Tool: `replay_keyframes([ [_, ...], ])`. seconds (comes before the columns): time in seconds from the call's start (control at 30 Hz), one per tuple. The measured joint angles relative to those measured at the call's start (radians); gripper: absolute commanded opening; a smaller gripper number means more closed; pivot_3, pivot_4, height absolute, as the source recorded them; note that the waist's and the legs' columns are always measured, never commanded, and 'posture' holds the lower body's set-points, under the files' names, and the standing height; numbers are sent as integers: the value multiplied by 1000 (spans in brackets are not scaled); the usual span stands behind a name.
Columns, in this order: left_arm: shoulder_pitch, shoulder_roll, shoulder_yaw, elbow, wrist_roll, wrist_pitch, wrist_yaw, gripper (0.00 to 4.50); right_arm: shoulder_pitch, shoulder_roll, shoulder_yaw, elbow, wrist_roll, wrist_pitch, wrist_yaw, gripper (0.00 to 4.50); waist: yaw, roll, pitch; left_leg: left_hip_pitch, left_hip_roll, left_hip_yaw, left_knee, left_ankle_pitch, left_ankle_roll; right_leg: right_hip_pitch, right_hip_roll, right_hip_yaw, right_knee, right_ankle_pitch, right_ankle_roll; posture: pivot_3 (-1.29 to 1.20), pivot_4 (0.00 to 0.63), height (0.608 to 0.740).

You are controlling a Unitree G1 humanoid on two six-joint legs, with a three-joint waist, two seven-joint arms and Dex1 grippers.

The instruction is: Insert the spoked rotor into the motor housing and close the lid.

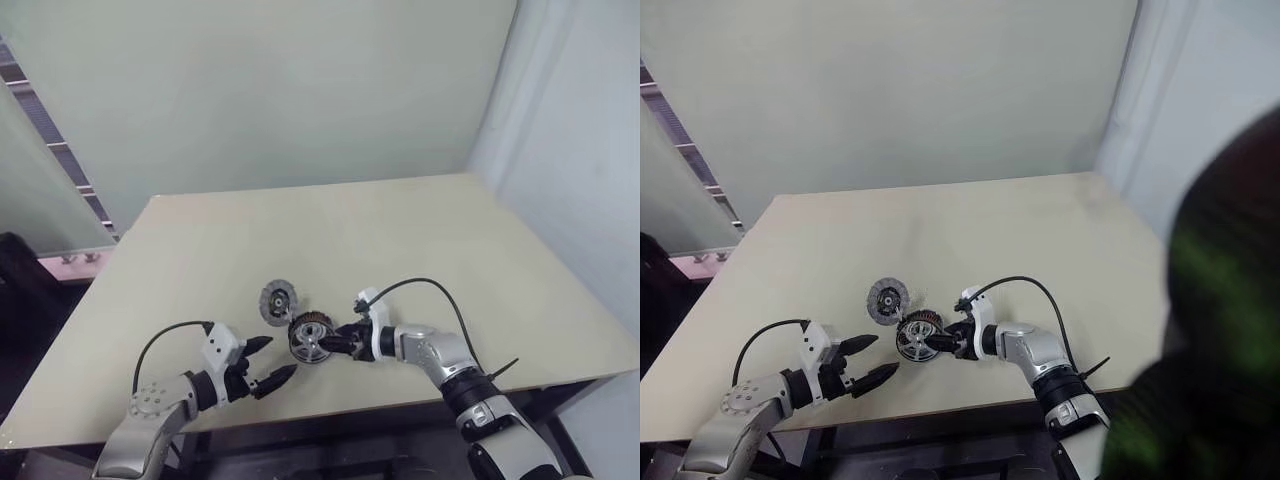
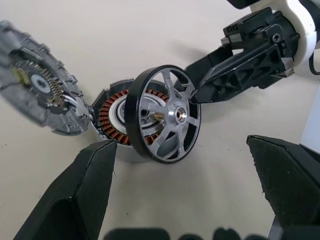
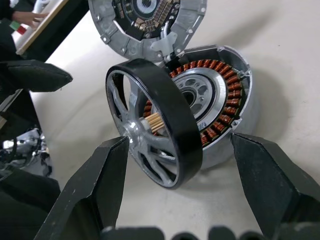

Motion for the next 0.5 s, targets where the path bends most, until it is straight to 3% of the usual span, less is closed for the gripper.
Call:
replay_keyframes([
  [0.13,0,0,0,-1,0,0,3,4500,0,2,-11,-5,0,24,10,3548,1,0,0,0,0,0,0,0,0,0,0,0,0,0,0,0,0,740],
  [0.23,1,-1,0,-1,0,0,3,4500,2,0,-17,-20,0,57,10,3034,1,0,0,0,0,0,0,0,0,0,0,0,0,0,0,0,0,740],
  [0.47,1,-1,-1,-1,0,0,2,4500,19,-7,-25,-86,1,163,-8,491,1,0,0,0,0,0,0,0,0,0,0,0,0,0,0,0,0,740],
  [0.5,1,-1,-2,-1,0,0,2,4500,22,-8,-26,-92,1,173,-12,330,1,0,0,0,0,0,0,0,0,0,0,0,0,0,0,0,0,740],
])
